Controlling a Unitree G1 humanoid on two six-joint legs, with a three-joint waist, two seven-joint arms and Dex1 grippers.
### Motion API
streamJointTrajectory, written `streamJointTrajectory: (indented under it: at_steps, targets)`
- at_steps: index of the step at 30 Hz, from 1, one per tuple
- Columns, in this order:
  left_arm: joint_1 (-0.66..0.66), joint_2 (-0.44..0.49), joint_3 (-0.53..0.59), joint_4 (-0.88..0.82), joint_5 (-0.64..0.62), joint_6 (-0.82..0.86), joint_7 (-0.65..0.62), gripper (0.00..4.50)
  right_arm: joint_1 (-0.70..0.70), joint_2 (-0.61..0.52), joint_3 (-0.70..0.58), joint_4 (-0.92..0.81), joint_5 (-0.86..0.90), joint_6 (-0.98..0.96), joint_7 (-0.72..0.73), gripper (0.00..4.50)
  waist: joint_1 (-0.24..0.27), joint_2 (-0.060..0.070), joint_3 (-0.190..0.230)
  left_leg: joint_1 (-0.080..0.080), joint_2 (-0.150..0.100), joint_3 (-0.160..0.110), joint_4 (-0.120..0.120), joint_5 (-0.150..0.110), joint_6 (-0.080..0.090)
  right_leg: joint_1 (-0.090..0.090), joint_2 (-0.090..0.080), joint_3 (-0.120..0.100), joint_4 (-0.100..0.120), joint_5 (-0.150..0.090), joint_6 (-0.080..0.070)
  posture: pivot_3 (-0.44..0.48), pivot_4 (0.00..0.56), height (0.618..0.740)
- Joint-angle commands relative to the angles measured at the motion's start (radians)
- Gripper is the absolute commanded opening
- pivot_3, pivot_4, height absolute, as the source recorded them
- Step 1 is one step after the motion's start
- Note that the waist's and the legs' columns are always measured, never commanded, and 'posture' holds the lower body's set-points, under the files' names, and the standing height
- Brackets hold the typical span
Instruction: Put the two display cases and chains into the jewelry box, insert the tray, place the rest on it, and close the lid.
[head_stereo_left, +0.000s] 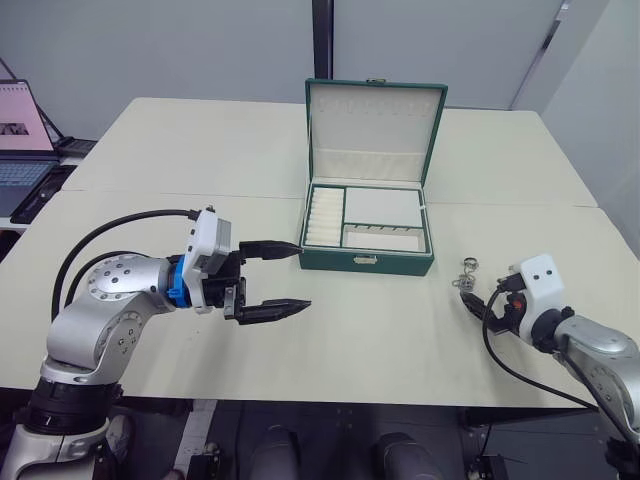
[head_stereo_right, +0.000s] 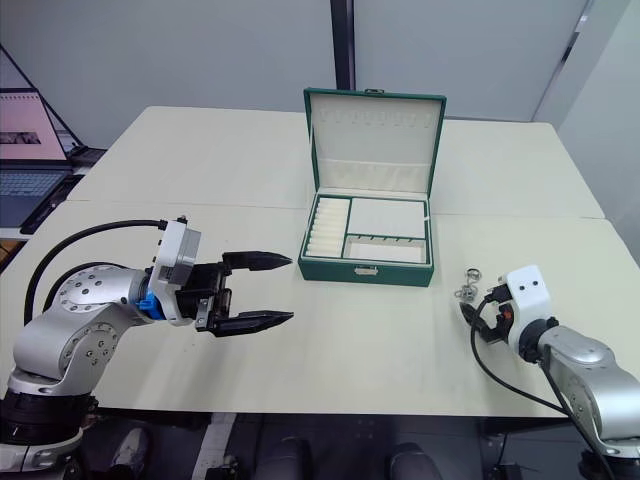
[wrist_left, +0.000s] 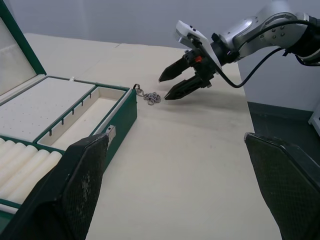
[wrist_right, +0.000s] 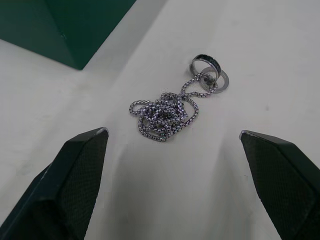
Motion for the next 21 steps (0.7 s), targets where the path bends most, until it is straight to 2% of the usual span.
streamJointTrajectory:
  at_steps: [1,13,21]
  targets:
    - [-0.007,0.006,0.030,-0.035,-0.007,-0.006,0.017,4.50,-0.028,-0.008,0.013,0.043,-0.019,-0.061,0.030,4.46,0.000,0.000,0.000,0.000,0.000,0.000,0.000,0.000,0.000,0.000,0.000,0.000,0.000,0.000,0.000,0.000,0.150,0.740]
    - [-0.025,0.004,0.025,-0.051,-0.019,0.012,0.052,4.50,-0.133,0.014,0.097,0.250,-0.107,-0.183,0.049,4.46,-0.001,0.000,0.000,0.000,0.000,0.000,0.001,0.000,0.000,0.000,0.000,0.000,0.001,0.000,0.000,0.000,0.150,0.740]
    - [-0.031,0.003,0.028,-0.056,-0.022,0.022,0.070,4.50,-0.169,0.017,0.097,0.342,-0.127,-0.216,0.049,4.46,0.000,0.000,0.000,0.000,0.000,0.000,0.001,0.000,0.000,0.000,0.000,0.000,0.001,0.000,0.000,0.000,0.150,0.740]
